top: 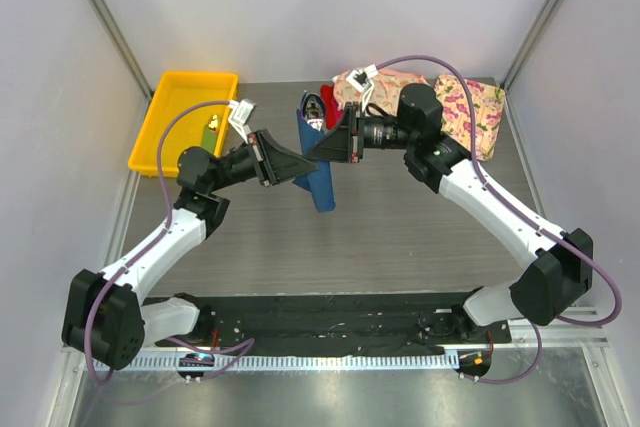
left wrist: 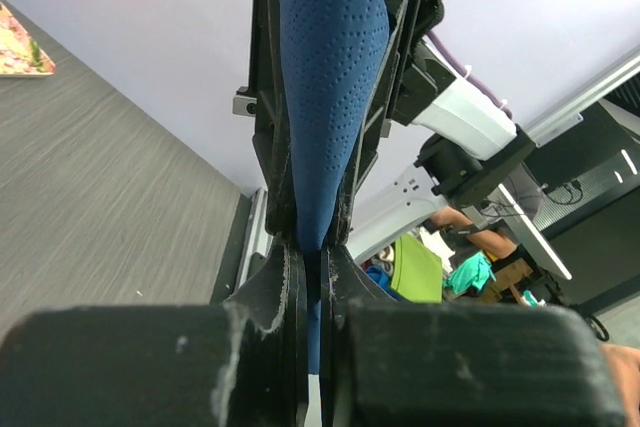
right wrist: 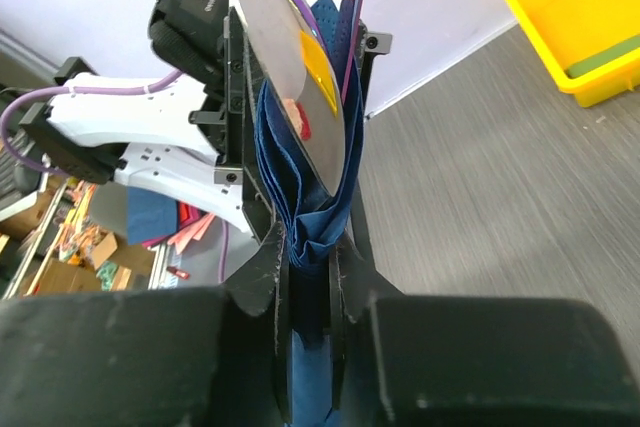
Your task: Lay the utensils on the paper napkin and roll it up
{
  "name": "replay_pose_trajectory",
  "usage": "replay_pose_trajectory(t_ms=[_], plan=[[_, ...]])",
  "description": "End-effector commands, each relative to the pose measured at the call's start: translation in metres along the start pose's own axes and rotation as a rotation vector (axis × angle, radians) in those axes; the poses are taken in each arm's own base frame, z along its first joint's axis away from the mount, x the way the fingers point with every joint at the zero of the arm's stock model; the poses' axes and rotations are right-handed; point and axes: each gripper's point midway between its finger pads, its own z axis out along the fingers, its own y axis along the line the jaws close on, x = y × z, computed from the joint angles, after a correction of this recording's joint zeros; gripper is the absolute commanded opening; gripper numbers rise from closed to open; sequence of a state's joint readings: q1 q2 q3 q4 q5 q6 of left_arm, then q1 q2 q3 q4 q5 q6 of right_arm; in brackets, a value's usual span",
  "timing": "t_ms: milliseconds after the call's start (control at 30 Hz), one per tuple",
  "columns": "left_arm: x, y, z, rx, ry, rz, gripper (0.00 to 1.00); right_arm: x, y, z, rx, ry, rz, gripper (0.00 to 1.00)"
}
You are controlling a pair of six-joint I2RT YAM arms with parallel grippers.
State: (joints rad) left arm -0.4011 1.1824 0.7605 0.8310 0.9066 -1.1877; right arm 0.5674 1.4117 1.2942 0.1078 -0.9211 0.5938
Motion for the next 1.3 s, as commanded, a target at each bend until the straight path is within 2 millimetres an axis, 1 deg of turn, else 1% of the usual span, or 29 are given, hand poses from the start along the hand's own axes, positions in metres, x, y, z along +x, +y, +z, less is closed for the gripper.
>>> replay_pose_trajectory(t_ms=[0, 33, 67, 100, 133, 200, 233, 367, 533, 700, 800, 900, 933, 967, 1000, 1033, 1067, 1100, 1133, 1167, 1200, 1233, 1267], plan=[[-0.010, -0.010, 0.001, 0.018, -0.037, 0.092, 0.09, -0.011, -0.002, -0.006, 0.101, -0.051, -0.043, 0.01], [-0.008, -0.008, 0.001, 0.010, -0.033, 0.086, 0.15, -0.013, -0.004, -0.006, 0.118, -0.056, -0.061, 0.01], [-0.007, -0.008, 0.000, 0.002, -0.031, 0.085, 0.24, -0.017, -0.007, -0.008, 0.146, -0.074, -0.068, 0.01], [-0.006, -0.003, -0.001, -0.016, -0.029, 0.079, 0.29, -0.018, -0.006, -0.008, 0.151, -0.081, -0.079, 0.01], [-0.005, -0.001, -0.001, -0.028, -0.030, 0.069, 0.39, -0.020, -0.005, -0.009, 0.156, -0.088, -0.084, 0.01], [-0.004, 0.005, -0.002, -0.047, -0.034, 0.056, 0.42, -0.023, -0.006, -0.010, 0.174, -0.107, -0.092, 0.01], [-0.004, 0.007, -0.001, -0.056, -0.038, 0.049, 0.47, -0.023, -0.006, -0.010, 0.179, -0.112, -0.095, 0.01], [-0.004, 0.014, -0.001, -0.075, -0.044, 0.031, 0.51, -0.025, -0.003, -0.009, 0.173, -0.137, -0.095, 0.01], [0.002, 0.022, -0.001, -0.095, -0.043, 0.011, 0.59, -0.029, 0.010, -0.008, 0.117, -0.156, -0.097, 0.01], [0.007, 0.033, -0.002, -0.114, -0.044, 0.002, 0.65, -0.027, 0.020, -0.004, 0.063, -0.150, -0.072, 0.01], [0.008, 0.030, 0.000, -0.095, -0.041, 0.000, 0.66, -0.028, 0.021, -0.002, 0.056, -0.148, -0.077, 0.01], [0.008, 0.021, 0.002, -0.059, -0.038, -0.006, 0.65, -0.027, 0.020, -0.001, 0.066, -0.147, -0.094, 0.01], [0.008, 0.018, 0.002, -0.048, -0.038, -0.007, 0.64, -0.026, 0.016, -0.001, 0.081, -0.142, -0.091, 0.01], [0.009, 0.014, 0.003, -0.038, -0.035, -0.018, 0.62, -0.026, 0.013, -0.001, 0.094, -0.143, -0.096, 0.01], [0.010, 0.012, 0.003, -0.030, -0.028, -0.018, 0.59, -0.028, 0.010, -0.001, 0.116, -0.151, -0.121, 0.01], [0.010, 0.010, 0.003, -0.027, -0.027, -0.019, 0.57, -0.023, 0.004, -0.001, 0.149, -0.134, -0.115, 0.01], [0.012, 0.009, 0.002, -0.029, -0.026, -0.023, 0.55, -0.028, 0.001, -0.001, 0.181, -0.151, -0.131, 0.01], [0.013, 0.010, 0.001, -0.035, -0.023, -0.027, 0.52, -0.030, -0.001, -0.002, 0.205, -0.156, -0.139, 0.01], [0.017, 0.016, -0.001, -0.058, -0.017, -0.047, 0.50, -0.028, -0.007, -0.003, 0.237, -0.149, -0.158, 0.01], [0.018, 0.016, -0.002, -0.068, -0.020, -0.047, 0.49, -0.031, -0.010, -0.004, 0.270, -0.165, -0.171, 0.01], [0.019, 0.019, -0.003, -0.083, -0.021, -0.048, 0.45, -0.035, -0.011, -0.005, 0.285, -0.177, -0.188, 0.01], [0.021, 0.025, -0.004, -0.108, -0.023, -0.066, 0.42, -0.030, -0.017, -0.007, 0.310, -0.159, -0.177, 0.01], [0.020, 0.026, -0.004, -0.115, -0.027, -0.070, 0.40, -0.029, -0.018, -0.006, 0.313, -0.157, -0.179, 0.01]])
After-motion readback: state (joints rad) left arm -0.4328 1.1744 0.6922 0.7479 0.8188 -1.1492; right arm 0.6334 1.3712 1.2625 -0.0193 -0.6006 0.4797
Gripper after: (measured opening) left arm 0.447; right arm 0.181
